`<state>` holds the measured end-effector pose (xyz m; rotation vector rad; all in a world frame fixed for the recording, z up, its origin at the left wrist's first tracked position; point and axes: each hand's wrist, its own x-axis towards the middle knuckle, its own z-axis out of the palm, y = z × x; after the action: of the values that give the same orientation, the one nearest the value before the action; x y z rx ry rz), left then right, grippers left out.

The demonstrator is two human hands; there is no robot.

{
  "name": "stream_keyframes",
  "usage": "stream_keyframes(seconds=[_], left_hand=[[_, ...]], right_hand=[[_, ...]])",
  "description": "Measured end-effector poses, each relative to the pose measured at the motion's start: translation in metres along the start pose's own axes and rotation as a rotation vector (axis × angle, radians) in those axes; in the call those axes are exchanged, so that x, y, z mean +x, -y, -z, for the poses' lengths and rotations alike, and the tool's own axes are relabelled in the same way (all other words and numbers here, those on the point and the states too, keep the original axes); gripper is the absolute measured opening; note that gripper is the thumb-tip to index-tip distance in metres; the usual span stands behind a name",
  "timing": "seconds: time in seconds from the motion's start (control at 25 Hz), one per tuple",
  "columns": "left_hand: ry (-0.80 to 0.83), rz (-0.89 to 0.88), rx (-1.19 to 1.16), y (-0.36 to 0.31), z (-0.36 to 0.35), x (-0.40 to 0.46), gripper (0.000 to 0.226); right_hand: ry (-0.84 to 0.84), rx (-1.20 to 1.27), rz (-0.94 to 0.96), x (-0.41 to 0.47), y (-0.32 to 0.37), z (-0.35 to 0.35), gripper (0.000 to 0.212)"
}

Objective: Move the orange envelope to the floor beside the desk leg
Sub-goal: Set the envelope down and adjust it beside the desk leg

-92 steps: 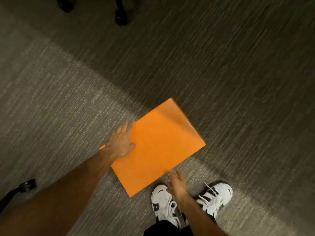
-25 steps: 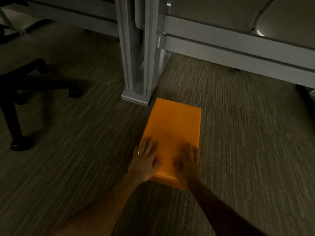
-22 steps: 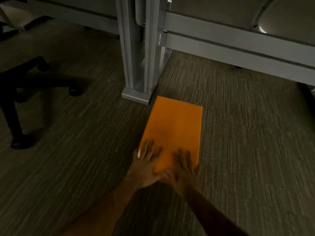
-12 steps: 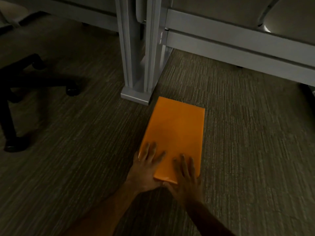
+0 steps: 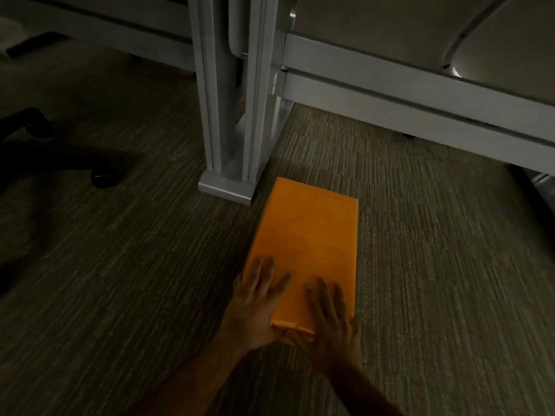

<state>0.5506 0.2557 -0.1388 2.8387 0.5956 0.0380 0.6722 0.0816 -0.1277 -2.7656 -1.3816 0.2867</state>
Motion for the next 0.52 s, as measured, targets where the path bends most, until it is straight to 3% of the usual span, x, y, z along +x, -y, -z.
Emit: stream_keyframes(seconds=[0.52], left_hand=[[-0.034,0.025,0.039,0.023,0.004,0.105,0.125]], right_hand=[[-0.113,-0.007,-0.008,0.098,-0.030,0.008,0.103]])
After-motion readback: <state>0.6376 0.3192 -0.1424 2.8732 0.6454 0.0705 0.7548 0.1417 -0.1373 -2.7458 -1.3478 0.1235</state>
